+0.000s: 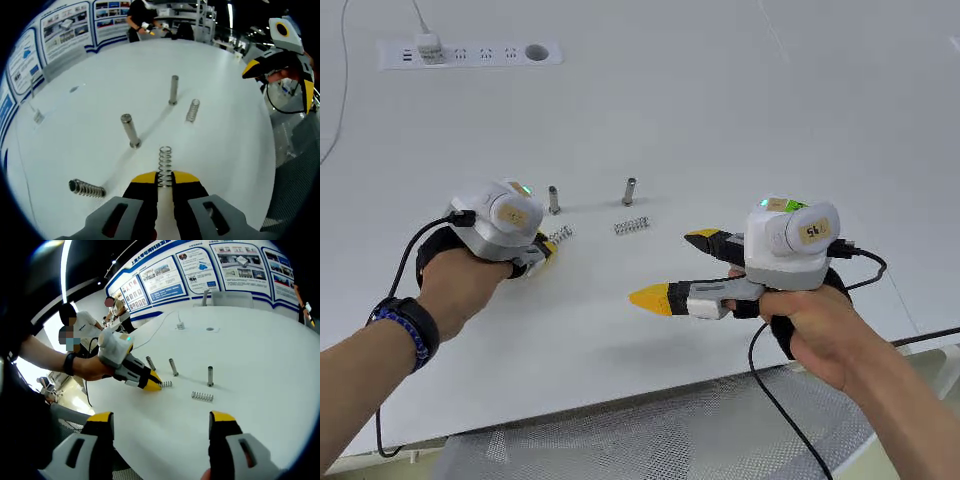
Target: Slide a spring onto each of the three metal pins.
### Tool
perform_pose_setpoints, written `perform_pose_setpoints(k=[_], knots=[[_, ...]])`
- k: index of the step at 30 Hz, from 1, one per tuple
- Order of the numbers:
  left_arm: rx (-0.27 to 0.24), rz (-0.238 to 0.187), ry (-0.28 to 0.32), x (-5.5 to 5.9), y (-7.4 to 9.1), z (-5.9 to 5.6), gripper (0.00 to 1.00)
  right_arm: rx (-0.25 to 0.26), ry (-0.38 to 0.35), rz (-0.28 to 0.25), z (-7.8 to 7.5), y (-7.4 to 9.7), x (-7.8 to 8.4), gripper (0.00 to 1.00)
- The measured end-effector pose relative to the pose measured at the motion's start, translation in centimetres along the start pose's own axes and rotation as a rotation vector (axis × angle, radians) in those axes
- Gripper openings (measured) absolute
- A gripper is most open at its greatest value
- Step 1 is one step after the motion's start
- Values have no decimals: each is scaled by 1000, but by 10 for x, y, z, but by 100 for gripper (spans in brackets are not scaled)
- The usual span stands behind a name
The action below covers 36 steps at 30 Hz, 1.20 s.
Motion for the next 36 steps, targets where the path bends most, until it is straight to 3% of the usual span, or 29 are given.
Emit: perform_pose_setpoints(k=[7, 16, 28, 36], knots=[[18, -43, 53, 8, 19, -7, 10, 5, 2, -26, 2, -2, -7, 75], [12, -110, 135, 15, 48, -8, 10, -49, 33, 1, 17, -18, -14, 80], [-8, -171, 166, 21, 77, -5, 10, -115, 3, -24, 25, -24, -27, 76], [7, -198, 147, 23, 97, -10, 10, -188, 59, -17, 37, -32, -41, 72]])
Point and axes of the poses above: the centre of the closed fingertips' face, and the gripper's own axes: y roughly backward along the fingers, z roughly to its left, x roughly out of its underside, the point moved 9 cm from there along y, roughly backward along the fingers, and after that the axes turned 3 degrees about y, right-handed, at the moved point
